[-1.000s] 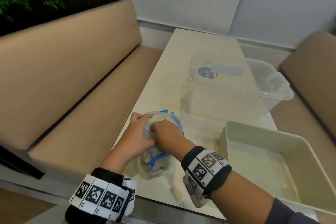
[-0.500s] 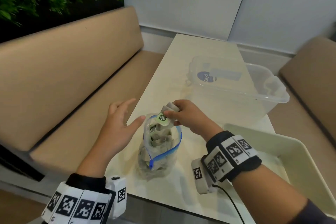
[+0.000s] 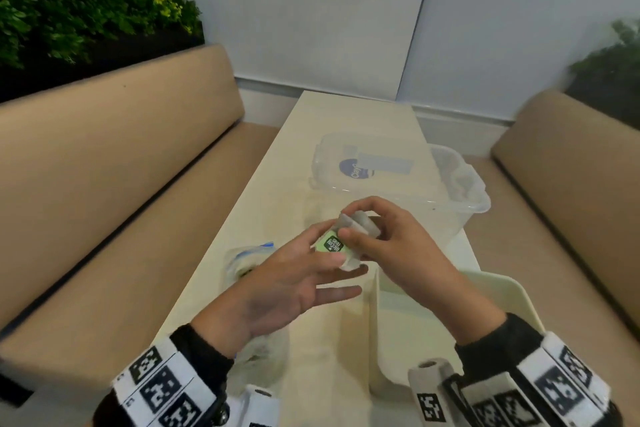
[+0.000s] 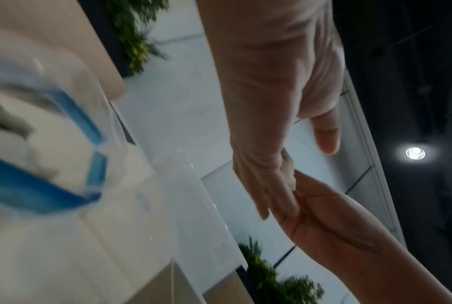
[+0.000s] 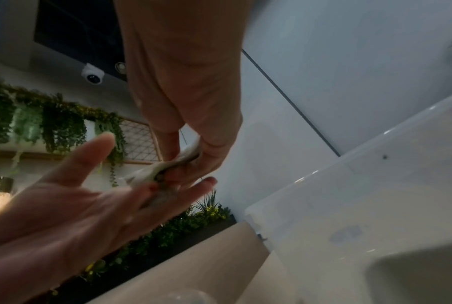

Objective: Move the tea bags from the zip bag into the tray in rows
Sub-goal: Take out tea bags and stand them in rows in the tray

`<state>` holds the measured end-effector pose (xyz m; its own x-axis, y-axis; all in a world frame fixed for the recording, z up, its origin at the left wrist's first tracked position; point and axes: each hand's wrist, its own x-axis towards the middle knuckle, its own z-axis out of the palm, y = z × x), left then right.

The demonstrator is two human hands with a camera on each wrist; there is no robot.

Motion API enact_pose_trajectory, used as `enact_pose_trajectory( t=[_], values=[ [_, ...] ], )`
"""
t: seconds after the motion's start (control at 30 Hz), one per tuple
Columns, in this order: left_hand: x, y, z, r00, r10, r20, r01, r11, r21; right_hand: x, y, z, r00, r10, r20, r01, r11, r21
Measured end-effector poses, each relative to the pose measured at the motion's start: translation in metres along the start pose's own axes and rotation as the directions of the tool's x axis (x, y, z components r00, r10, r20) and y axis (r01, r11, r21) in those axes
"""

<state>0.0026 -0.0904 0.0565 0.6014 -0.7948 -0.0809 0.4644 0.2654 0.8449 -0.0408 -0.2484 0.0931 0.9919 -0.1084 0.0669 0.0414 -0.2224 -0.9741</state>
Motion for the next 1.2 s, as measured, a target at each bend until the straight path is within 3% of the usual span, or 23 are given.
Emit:
enact_pose_trajectory(
  t=[0.13, 0.27, 0.4, 0.47, 0.53, 0.67, 0.8, 0.9, 1.0, 1.2],
  values=[
    [0.029, -0.010, 0.015, 1.000, -0.005, -0.024, 0.006, 0.999, 0.046, -0.012, 0.015, -0.024, 0.997, 0.040, -0.068, -0.048, 0.993, -0.111],
    [0.049, -0.020, 0.025, 0.997, -0.043, -0.060, 0.050, 0.992, 0.117, -0.016, 0.028, -0.050, 0.993, -0.048, -0.105, -0.013, 0.858, -0.513],
    [0.061, -0.030, 0.031, 0.992, -0.089, -0.094, 0.105, 0.978, 0.181, -0.020, 0.031, -0.070, 0.993, -0.084, 0.084, 0.118, 0.788, -0.605],
    [0.065, -0.034, 0.034, 0.988, -0.116, -0.098, 0.135, 0.967, 0.217, -0.019, 0.031, -0.076, 0.974, -0.054, 0.220, 0.187, 0.739, -0.648],
    [0.065, -0.035, 0.038, 0.984, -0.152, -0.089, 0.169, 0.959, 0.226, -0.017, 0.033, -0.079, 0.959, -0.058, 0.276, 0.239, 0.687, -0.686],
    [0.064, -0.037, 0.038, 0.982, -0.190, -0.012, 0.188, 0.958, 0.215, -0.013, 0.037, -0.082, 0.982, -0.145, 0.121, 0.189, 0.722, -0.666],
    [0.065, -0.041, 0.036, 0.988, -0.156, -0.002, 0.152, 0.958, 0.245, -0.015, 0.045, -0.084, 0.995, -0.084, -0.053, 0.055, 0.913, -0.405],
    [0.066, -0.043, 0.039, 0.992, -0.119, -0.037, 0.124, 0.949, 0.289, -0.019, 0.048, -0.086, 1.000, 0.009, 0.013, -0.006, 0.975, -0.222],
    [0.066, -0.044, 0.041, 0.995, -0.084, -0.055, 0.098, 0.928, 0.358, -0.018, 0.049, -0.087, 0.997, 0.004, 0.077, 0.013, 0.974, -0.224],
    [0.061, -0.046, 0.036, 0.990, -0.044, -0.133, 0.098, 0.900, 0.424, -0.019, 0.044, -0.101, 0.996, -0.083, 0.036, 0.090, 0.940, -0.328]
  ],
)
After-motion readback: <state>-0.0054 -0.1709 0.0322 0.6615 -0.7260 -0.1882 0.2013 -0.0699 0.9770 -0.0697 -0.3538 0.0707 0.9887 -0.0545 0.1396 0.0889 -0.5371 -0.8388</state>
